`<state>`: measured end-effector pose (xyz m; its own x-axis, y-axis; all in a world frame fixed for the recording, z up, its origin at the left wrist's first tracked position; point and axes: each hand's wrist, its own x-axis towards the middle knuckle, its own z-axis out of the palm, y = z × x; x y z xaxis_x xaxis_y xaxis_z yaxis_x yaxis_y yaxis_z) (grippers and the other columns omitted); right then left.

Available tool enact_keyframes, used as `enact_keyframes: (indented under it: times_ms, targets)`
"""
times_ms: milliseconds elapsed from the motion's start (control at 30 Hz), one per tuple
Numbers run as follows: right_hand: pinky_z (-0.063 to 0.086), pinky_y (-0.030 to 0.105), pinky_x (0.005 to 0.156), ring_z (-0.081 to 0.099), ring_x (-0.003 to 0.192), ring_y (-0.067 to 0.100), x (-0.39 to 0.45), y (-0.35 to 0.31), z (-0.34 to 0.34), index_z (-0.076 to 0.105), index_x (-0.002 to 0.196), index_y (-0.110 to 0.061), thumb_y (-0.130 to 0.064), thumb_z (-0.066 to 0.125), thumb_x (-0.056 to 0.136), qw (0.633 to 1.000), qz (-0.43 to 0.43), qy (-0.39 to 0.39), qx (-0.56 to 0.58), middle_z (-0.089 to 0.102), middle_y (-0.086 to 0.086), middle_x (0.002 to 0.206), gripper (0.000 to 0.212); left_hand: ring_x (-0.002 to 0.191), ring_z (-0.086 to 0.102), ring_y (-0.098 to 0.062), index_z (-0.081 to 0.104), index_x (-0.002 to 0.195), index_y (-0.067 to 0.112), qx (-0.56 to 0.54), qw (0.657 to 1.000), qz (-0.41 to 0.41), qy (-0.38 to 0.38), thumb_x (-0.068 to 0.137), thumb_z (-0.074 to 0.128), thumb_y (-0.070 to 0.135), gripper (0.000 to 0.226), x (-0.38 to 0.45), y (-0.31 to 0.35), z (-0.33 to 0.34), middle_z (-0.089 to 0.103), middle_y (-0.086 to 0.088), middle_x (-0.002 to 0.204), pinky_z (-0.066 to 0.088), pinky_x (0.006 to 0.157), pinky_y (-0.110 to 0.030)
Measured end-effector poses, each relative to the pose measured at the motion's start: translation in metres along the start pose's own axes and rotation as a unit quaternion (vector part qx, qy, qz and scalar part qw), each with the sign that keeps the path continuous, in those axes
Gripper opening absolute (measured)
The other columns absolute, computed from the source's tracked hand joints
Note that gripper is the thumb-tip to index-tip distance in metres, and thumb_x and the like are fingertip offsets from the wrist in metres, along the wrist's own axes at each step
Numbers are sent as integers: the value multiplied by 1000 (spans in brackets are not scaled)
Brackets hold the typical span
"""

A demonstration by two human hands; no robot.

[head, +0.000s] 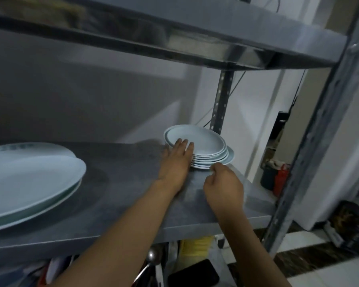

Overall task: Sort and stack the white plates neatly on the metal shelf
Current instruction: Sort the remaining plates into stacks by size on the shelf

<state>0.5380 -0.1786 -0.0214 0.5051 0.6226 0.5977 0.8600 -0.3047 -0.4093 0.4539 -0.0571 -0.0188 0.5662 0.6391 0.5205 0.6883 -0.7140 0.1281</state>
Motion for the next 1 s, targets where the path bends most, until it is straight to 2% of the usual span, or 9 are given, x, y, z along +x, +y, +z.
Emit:
enact_keyframes:
  times_ms: [100,200,300,400,500,600,667,833,1000]
  targets:
    - [44,32,78,59,95,24,1,0,1,61,107,-15,-15,47,86,1000,-11,1,3,66,4,103,25,145,10,-23,17,149,19,23,999,4,-33,94,44,13,62,5,-3,2,21,-6,155,9,113,-57]
    - [40,30,72,59,90,23,2,-1,1,61,101,-15,-14,48,87,1000,-14,6,5,65,4,98,20,134,28,-23,32,142,19,30,999,21,-14,85,54,11,61,0,-1,-3,40,-5,137,13,112,-56]
    - [42,31,69,58,83,23,0,-2,1,60,93,-16,-13,48,86,1000,-14,16,10,64,3,89,14,124,39,-25,47,129,18,32,998,25,38,87,50,14,43,-3,1,-5,51,-6,123,22,109,-51]
    - [44,32,68,58,80,22,-1,-3,-1,60,90,-16,-13,47,85,999,-5,32,17,63,1,85,13,106,53,-33,62,110,13,7,994,33,106,79,54,11,32,-10,0,-9,61,-11,102,43,91,-46]
    - [43,30,67,58,78,21,-2,-4,-2,60,88,-15,-12,48,86,999,4,42,14,63,1,83,13,86,60,-35,67,93,7,-41,984,56,162,65,57,6,29,-19,0,-14,65,-13,85,52,73,-43]
    - [45,32,72,61,84,24,-4,-6,-6,63,95,-12,-11,49,87,998,16,51,23,65,4,90,17,85,59,-32,66,90,4,-102,976,57,185,71,43,8,31,-31,7,-27,64,-12,85,52,71,-39]
    - [47,34,76,62,89,24,-5,-7,-9,63,104,-12,-12,50,87,998,27,51,20,67,5,97,22,93,56,-30,66,97,2,-143,969,51,196,75,37,9,37,-40,10,-36,63,-12,94,49,78,-39]
    - [49,36,80,63,97,27,-8,-8,-13,61,116,-11,-14,50,87,998,27,50,21,68,9,107,31,105,54,-29,64,110,0,-167,958,61,225,67,57,-18,47,-73,8,-66,61,-13,108,47,90,-36]
    - [49,37,79,63,95,31,-13,-12,-20,60,116,-9,-13,48,89,998,34,40,23,68,12,105,30,97,55,-28,66,106,2,-123,961,82,233,67,63,-16,43,-95,3,-107,62,-10,101,45,83,-32]
